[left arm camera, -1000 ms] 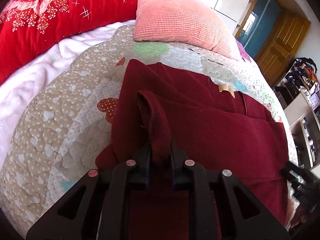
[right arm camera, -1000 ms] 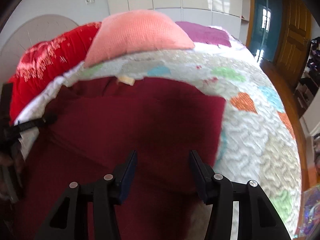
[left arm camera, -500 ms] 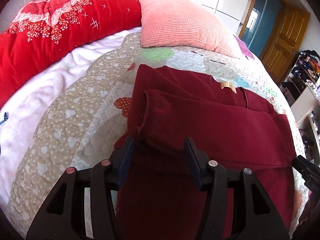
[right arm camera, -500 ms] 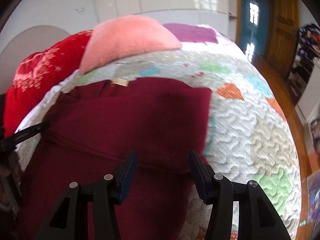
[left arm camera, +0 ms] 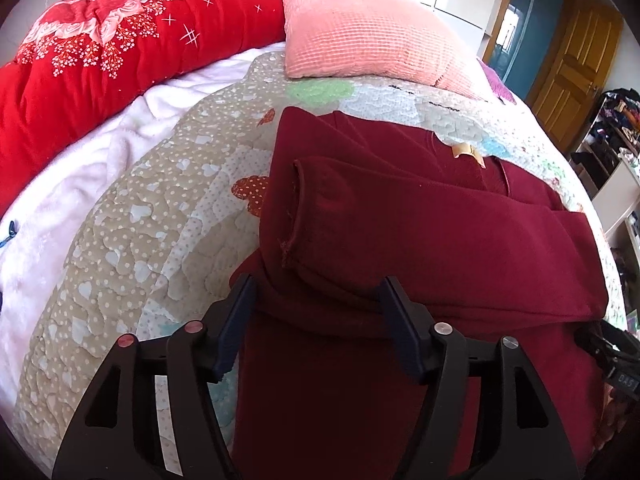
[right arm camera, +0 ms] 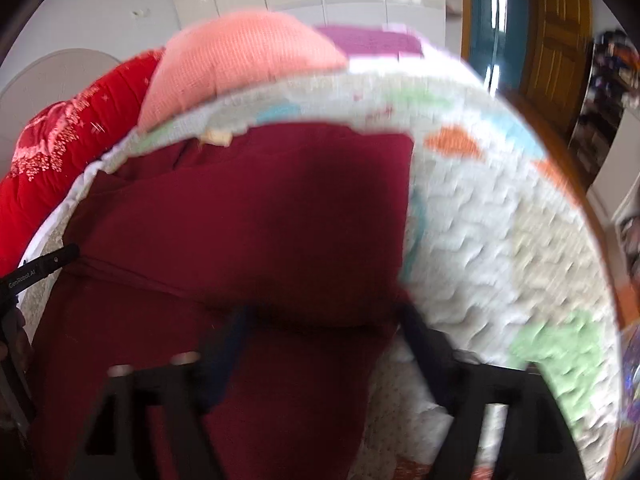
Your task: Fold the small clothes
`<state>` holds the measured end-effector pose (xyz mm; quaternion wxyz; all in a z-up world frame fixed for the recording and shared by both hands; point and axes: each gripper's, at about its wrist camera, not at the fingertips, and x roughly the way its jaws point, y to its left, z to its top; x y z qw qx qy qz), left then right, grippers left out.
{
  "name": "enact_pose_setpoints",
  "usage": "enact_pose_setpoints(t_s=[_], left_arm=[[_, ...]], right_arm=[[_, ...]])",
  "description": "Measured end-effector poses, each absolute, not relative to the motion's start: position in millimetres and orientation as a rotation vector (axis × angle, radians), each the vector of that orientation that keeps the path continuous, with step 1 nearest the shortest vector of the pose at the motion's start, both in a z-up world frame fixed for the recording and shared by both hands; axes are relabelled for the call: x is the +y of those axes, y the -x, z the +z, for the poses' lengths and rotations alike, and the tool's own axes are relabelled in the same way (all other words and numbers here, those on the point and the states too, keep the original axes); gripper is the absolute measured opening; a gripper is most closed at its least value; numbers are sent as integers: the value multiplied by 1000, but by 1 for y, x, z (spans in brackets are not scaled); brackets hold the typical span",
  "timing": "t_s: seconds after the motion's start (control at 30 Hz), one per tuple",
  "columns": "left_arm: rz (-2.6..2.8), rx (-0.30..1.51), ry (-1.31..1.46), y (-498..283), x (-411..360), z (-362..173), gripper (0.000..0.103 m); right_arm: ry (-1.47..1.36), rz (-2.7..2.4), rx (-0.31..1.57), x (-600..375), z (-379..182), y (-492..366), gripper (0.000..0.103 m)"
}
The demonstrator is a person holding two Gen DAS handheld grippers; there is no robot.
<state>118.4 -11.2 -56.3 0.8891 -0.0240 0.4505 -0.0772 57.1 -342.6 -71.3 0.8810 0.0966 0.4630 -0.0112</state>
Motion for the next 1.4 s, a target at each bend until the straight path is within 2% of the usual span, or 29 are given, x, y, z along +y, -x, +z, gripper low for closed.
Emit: enact_pose_setpoints(t_s=[0.17, 0.23, 0.27, 0.3, 0.37, 0.57, 0.93, 1.2, 1.4], left_arm=[[-162, 921, 32, -116, -13, -61, 73], [-147, 927, 23, -115, -13, -64, 84], [-130, 947, 31, -116, -11, -67, 94], [-118, 968, 59, -117, -7, -71, 99], [-124, 989, 137, -119, 4, -77, 102], [-107, 968, 89, -114, -3, -77, 102], [-99, 984, 94, -107, 1, -74, 102], [-120, 847, -67, -40, -8, -34, 102], [-140, 775, -41, 9, 5, -11, 102]], right_arm=[[-265, -26, 898, -347, -69, -49, 82], [-276, -24, 915, -348, -73, -47, 82], [-264, -24, 918, -347, -74, -47, 82], [-247, -25, 922, -345, -74, -47, 82], [-222, -32, 935, -341, -75, -48, 84], [-200, 11, 955, -334, -81, -53, 103], [-190, 10, 977, -331, -70, -43, 103], [-197, 38, 801, -322, -16, 35, 102], [-297, 39, 776, -320, -11, 85, 102]])
